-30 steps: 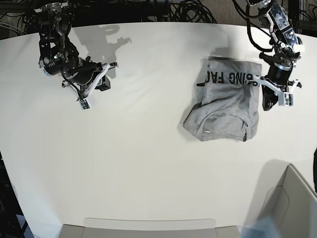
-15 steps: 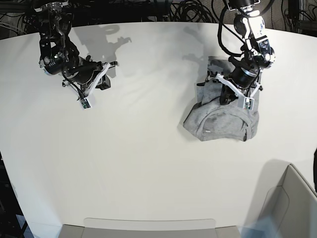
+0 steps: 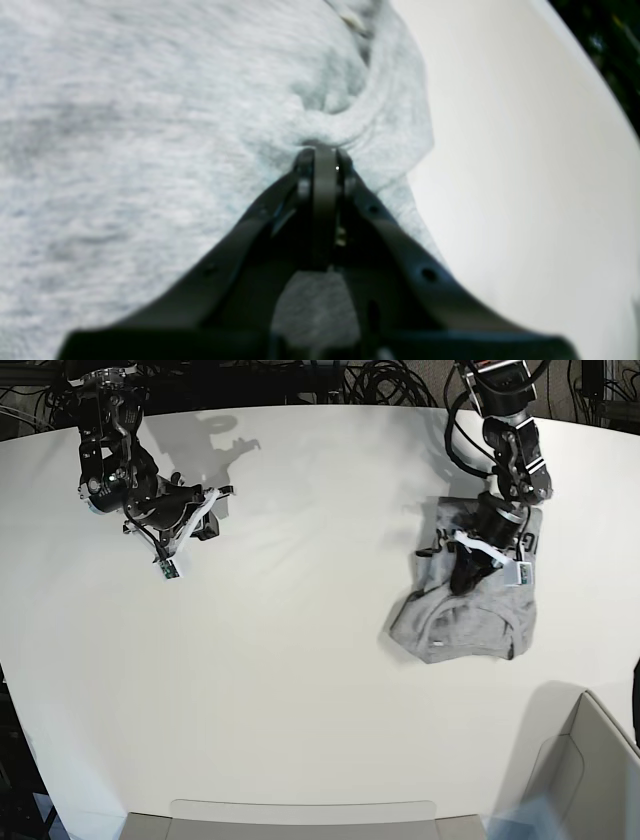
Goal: Fold the T-shirt properly
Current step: 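Drag the folded shirt sideways across the table with the left gripper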
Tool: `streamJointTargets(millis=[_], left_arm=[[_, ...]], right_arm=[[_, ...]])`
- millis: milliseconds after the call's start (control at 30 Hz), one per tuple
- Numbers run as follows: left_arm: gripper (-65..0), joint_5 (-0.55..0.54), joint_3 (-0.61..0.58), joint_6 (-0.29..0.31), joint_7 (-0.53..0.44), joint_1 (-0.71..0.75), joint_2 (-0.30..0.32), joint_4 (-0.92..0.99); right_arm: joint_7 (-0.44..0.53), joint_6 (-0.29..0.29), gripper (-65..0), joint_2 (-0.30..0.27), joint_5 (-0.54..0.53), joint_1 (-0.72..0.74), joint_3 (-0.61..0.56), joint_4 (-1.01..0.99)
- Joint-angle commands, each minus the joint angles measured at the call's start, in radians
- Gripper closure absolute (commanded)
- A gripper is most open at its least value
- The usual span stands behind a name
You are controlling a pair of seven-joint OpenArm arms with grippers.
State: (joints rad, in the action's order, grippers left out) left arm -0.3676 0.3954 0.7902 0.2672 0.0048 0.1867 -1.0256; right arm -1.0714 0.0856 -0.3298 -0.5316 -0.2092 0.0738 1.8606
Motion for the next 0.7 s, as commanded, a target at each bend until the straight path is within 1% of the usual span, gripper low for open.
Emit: streamJointTargets(millis=[0, 133, 233, 333, 567, 667], left_arm=[[0.0, 0.072, 0.026, -0.092, 0.048, -0.007, 0.046, 0.060], [0.0, 0.072, 0.026, -0.092, -0.029, -0.048, 0.135, 0.202], [0.0, 0.072, 0.023, -0.092, -0.078, -0.070, 0.193, 0.293], [0.0, 0.072, 0.004, -0.092, -0.087, -0.081, 0.228, 0.322], [0.0, 0.072, -0.020, -0.092, -0.087, -0.079, 0.234, 0.314], [0.0, 0.071, -0.019, -0.092, -0.076, -0.075, 0.228, 0.219]], right_arm=[[0.018, 0.003, 0.0, -0.009, -0.011, 0.011, 0.005, 0.018], [0.018, 0.003, 0.0, -0.009, -0.008, 0.011, 0.005, 0.018], [0.017, 0.003, 0.0, -0.005, 0.034, 0.011, 0.005, 0.024], [0.017, 0.004, 0.0, -0.004, 0.060, 0.011, 0.005, 0.024], [0.021, 0.006, 0.0, -0.002, 0.052, 0.015, 0.004, 0.026], [0.023, 0.007, 0.0, -0.002, 0.052, 0.034, 0.005, 0.026]])
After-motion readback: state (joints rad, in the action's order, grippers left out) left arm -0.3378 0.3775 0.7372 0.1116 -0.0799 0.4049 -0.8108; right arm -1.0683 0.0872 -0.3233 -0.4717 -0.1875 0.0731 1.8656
